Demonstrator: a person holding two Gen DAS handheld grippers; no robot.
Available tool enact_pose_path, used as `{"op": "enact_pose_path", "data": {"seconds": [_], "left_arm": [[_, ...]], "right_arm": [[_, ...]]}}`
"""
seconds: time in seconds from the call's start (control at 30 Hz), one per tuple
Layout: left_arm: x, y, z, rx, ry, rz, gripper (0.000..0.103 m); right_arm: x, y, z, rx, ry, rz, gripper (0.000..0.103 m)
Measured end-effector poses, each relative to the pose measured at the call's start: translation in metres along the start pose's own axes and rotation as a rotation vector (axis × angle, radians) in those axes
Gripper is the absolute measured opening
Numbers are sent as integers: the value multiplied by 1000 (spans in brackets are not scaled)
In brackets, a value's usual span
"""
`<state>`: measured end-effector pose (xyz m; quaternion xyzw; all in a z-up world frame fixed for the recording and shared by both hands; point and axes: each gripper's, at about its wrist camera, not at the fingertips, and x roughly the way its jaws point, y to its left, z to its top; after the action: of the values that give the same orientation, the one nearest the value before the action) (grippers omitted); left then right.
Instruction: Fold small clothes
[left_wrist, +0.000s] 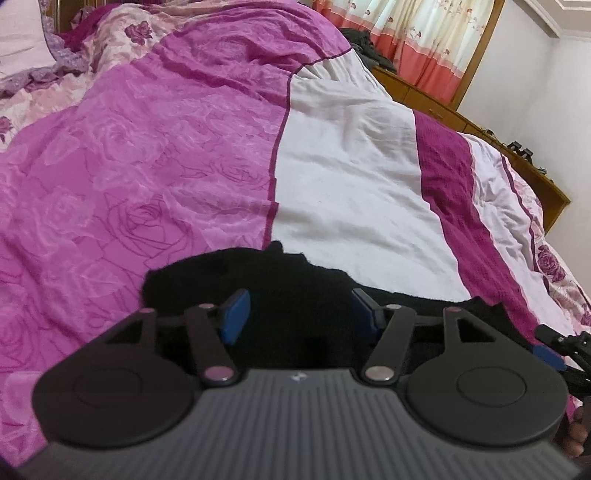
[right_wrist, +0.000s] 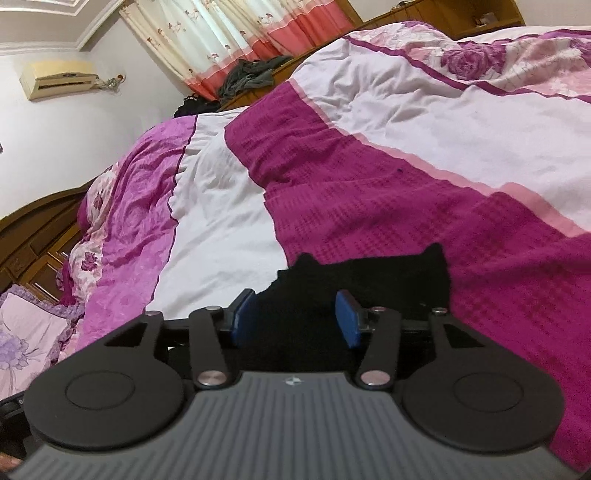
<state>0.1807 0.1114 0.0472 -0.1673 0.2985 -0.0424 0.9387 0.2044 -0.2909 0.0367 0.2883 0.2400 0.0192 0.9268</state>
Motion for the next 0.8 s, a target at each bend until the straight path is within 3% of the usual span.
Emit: {"op": "enact_pose_path", "data": {"seconds": [0.37, 0.8], "left_arm": [[-32, 1, -7, 58, 76, 34, 62], [-79, -3, -30, 81, 158, 68, 62]], "right_arm": [[-57, -20, -5, 45, -11, -10, 56], [-106, -9, -29, -67, 43, -12, 56]]}}
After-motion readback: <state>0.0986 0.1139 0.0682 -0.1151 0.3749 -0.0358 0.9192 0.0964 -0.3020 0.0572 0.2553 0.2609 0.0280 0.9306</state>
